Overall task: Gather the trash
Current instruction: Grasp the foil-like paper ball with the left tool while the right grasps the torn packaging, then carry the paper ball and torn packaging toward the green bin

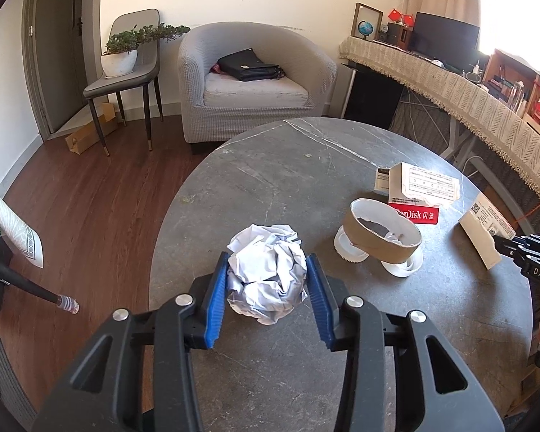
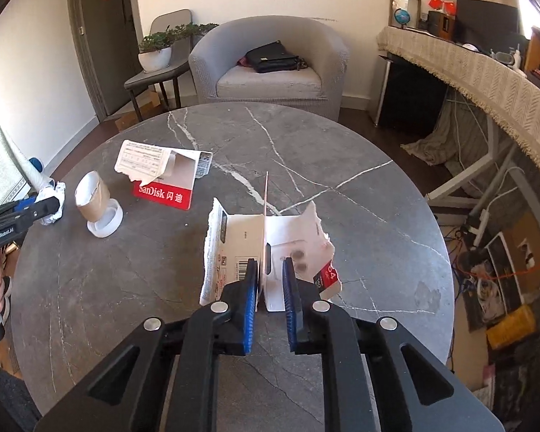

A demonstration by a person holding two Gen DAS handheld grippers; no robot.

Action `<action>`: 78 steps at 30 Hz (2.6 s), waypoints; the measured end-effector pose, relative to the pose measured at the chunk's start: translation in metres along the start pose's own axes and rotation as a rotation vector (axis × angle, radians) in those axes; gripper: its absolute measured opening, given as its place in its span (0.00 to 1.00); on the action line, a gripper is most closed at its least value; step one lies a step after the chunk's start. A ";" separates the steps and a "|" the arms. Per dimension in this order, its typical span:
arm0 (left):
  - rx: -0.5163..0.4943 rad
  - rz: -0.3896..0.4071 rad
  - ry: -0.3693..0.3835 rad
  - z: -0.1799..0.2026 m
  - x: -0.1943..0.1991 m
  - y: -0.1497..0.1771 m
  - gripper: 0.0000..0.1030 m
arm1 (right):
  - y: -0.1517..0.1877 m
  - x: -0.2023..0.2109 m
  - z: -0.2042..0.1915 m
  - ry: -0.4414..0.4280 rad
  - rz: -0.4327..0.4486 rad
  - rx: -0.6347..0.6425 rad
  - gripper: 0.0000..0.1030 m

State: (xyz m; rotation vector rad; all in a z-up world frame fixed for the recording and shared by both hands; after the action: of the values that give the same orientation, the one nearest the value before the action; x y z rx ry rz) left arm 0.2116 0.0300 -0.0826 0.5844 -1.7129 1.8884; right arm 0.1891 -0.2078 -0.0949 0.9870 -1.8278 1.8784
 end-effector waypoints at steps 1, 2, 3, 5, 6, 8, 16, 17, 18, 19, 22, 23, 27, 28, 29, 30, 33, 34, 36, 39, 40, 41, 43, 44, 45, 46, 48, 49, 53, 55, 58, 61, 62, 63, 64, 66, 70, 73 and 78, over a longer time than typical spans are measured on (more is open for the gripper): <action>0.002 0.000 0.001 -0.001 0.000 0.000 0.43 | 0.001 -0.003 0.002 -0.001 -0.007 -0.015 0.13; 0.003 -0.001 0.003 -0.002 0.001 0.000 0.43 | 0.002 -0.006 0.004 -0.012 -0.012 -0.036 0.14; 0.003 0.000 0.003 -0.003 0.001 0.000 0.43 | 0.002 -0.008 0.005 -0.020 -0.012 -0.052 0.14; 0.002 -0.001 0.007 -0.004 0.002 0.000 0.43 | -0.001 -0.009 0.006 -0.022 -0.006 -0.057 0.14; 0.002 -0.002 0.011 -0.004 0.003 0.001 0.43 | -0.002 -0.009 0.006 -0.025 -0.002 -0.059 0.14; 0.007 -0.003 0.017 -0.005 0.006 0.002 0.43 | -0.003 -0.009 0.005 -0.031 0.003 -0.062 0.11; 0.024 0.000 0.025 -0.010 0.022 0.008 0.43 | -0.012 0.023 -0.012 -0.037 0.106 -0.022 0.02; 0.021 0.003 0.023 -0.010 0.026 0.009 0.43 | -0.013 0.028 -0.018 -0.052 0.120 -0.022 0.02; 0.018 0.005 0.020 -0.011 0.031 0.011 0.43 | -0.014 0.033 -0.027 -0.075 0.133 -0.018 0.02; 0.016 0.006 0.015 -0.013 0.035 0.013 0.43 | -0.016 0.038 -0.034 -0.093 0.146 -0.013 0.02; 0.029 0.003 0.013 -0.021 0.047 0.020 0.43 | -0.018 0.049 -0.063 -0.145 0.170 0.021 0.02; 0.032 0.003 0.010 -0.024 0.051 0.023 0.43 | -0.016 0.051 -0.073 -0.160 0.171 0.033 0.02; 0.030 0.004 -0.011 -0.041 0.070 0.034 0.43 | -0.011 0.059 -0.113 -0.250 0.168 0.075 0.02; 0.036 0.005 -0.017 -0.047 0.074 0.038 0.43 | -0.010 0.061 -0.124 -0.272 0.164 0.088 0.02; 0.047 0.004 -0.019 -0.053 0.078 0.041 0.43 | -0.010 0.063 -0.133 -0.288 0.166 0.099 0.02; 0.060 0.003 -0.021 -0.059 0.082 0.044 0.43 | -0.010 0.065 -0.141 -0.299 0.166 0.107 0.02; 0.094 -0.007 -0.026 -0.076 0.093 0.057 0.43 | -0.007 0.068 -0.168 -0.336 0.160 0.142 0.02; 0.100 -0.012 -0.032 -0.080 0.095 0.061 0.43 | -0.006 0.068 -0.176 -0.348 0.155 0.153 0.02; 0.114 -0.027 -0.040 -0.089 0.099 0.070 0.43 | -0.001 0.071 -0.193 -0.371 0.147 0.177 0.02; 0.126 -0.050 -0.057 -0.101 0.104 0.084 0.43 | 0.004 0.074 -0.215 -0.407 0.135 0.212 0.02; 0.130 -0.059 -0.059 -0.105 0.105 0.089 0.43 | 0.007 0.076 -0.223 -0.418 0.134 0.224 0.02; 0.131 -0.066 -0.059 -0.108 0.106 0.093 0.43 | 0.008 0.078 -0.231 -0.431 0.135 0.236 0.02; 0.131 -0.087 -0.066 -0.113 0.106 0.105 0.44 | 0.009 0.081 -0.245 -0.453 0.136 0.254 0.02; 0.137 -0.099 -0.066 -0.116 0.105 0.111 0.44 | 0.009 0.082 -0.251 -0.463 0.135 0.261 0.02; 0.149 -0.113 -0.059 -0.118 0.104 0.119 0.44 | 0.009 0.083 -0.257 -0.474 0.132 0.268 0.02; 0.157 -0.129 -0.051 -0.119 0.103 0.126 0.44 | 0.008 0.082 -0.263 -0.485 0.127 0.274 0.02; 0.160 -0.154 -0.046 -0.120 0.101 0.139 0.44 | 0.011 0.084 -0.275 -0.506 0.120 0.289 0.02; 0.154 -0.168 -0.045 -0.120 0.100 0.146 0.44 | 0.013 0.085 -0.279 -0.513 0.118 0.296 0.02; 0.151 -0.222 -0.028 -0.119 0.093 0.169 0.44 | 0.018 0.087 -0.299 -0.546 0.103 0.318 0.02; 0.149 -0.255 -0.018 -0.118 0.089 0.183 0.44 | 0.021 0.088 -0.309 -0.562 0.090 0.332 0.02; 0.126 -0.291 -0.017 -0.116 0.085 0.200 0.44 | 0.028 0.088 -0.322 -0.578 0.071 0.353 0.02; 0.114 -0.330 -0.011 -0.114 0.083 0.218 0.44 | 0.035 0.085 -0.332 -0.588 0.041 0.364 0.02; 0.107 -0.342 -0.010 -0.114 0.082 0.224 0.44 | 0.038 0.083 -0.336 -0.591 0.030 0.370 0.02; 0.103 -0.354 -0.008 -0.113 0.081 0.229 0.44 | 0.040 0.082 -0.339 -0.593 0.020 0.376 0.02; 0.102 -0.364 -0.006 -0.114 0.081 0.232 0.44 | 0.043 0.080 -0.343 -0.591 0.008 0.383 0.02; 0.108 -0.385 -0.001 -0.116 0.080 0.241 0.44 | 0.050 0.077 -0.350 -0.593 -0.014 0.398 0.02; 0.091 -0.436 0.010 -0.118 0.076 0.256 0.45 | 0.062 0.069 -0.365 -0.596 -0.056 0.429 0.02; 0.090 -0.462 0.025 -0.119 0.075 0.267 0.50 | 0.072 0.063 -0.374 -0.599 -0.086 0.451 0.02; 0.073 -0.456 0.018 -0.123 0.079 0.274 0.55 | 0.086 0.054 -0.390 -0.592 -0.117 0.495 0.02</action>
State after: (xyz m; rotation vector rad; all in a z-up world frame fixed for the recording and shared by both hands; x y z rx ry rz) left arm -0.0198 0.1412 -0.2566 0.8976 -1.3587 1.6245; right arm -0.0005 0.1477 -0.0944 1.9457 -1.5333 2.1670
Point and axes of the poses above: each gripper's, at about its wrist camera, not at the fingertips, and x roughly against the way its jaws point, z to its right, y to its underside, the point moved 8 cm from there along -x, roughly the way its jaws point, and after that the axes turned 6 degrees about z, right-handed, at the moved point
